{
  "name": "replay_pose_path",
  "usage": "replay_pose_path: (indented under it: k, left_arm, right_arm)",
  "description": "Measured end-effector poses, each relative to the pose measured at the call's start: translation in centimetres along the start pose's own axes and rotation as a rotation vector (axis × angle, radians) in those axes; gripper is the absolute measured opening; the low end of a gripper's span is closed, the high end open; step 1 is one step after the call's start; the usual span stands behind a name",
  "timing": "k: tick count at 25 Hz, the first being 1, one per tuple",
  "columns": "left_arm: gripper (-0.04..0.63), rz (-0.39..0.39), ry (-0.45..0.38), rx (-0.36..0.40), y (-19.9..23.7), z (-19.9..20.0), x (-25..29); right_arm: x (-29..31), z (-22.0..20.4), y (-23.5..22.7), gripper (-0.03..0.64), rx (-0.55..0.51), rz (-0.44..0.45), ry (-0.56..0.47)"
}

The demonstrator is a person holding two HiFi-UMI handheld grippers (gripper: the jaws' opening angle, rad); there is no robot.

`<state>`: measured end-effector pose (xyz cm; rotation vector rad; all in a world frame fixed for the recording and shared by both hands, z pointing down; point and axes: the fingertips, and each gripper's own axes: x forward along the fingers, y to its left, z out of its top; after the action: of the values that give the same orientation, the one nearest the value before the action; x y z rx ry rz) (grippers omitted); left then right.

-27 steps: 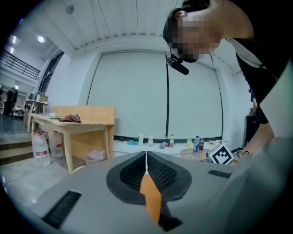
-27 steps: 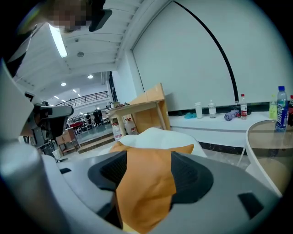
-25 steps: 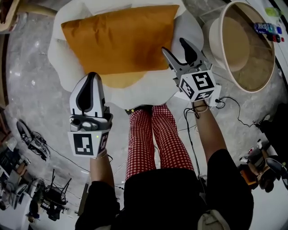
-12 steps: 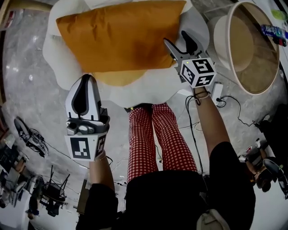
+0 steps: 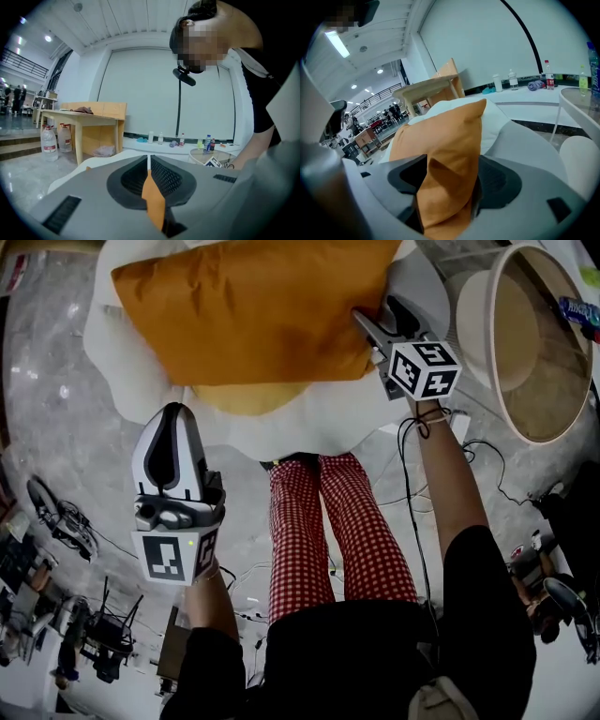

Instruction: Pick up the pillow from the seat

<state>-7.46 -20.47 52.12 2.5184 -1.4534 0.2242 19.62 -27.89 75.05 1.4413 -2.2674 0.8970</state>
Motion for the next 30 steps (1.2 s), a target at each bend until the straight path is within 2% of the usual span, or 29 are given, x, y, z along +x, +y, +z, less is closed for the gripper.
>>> replay_pose_path:
  k: [7,12,17,20,30]
  left_arm:
    - [0.011,0.002,-0.001,-0.063,-0.1,-1.0,-0.5]
    - [0.011,0.011,0.033,-0.026,0.1,-2.1,-1.0]
    - [0.011,0.016,0.033,-0.029,0.7,-2.1,-1.7]
    - [0.011,0.029,0.028,-0.017,1.1,-1.8,-2.0]
    - [0.011,0.061,-0.005,-0.058,1.0,-1.4,-3.2]
  right_arm:
    - [1.7,-1.6,-0.9,0.347,0.075,0.062,0.034]
    - [2.5,-1.8,-0.9,0.348,0.11,0.082,0.02]
    - [2.8,-1.7,-0.1,0.345,0.098,0.061,0.023]
    - [3.0,-1.8,0.8,0.296,0.071,0.048,0.051]
    - [2.7,-1.6,1.6,0.187,-0.013,0.013,0.067]
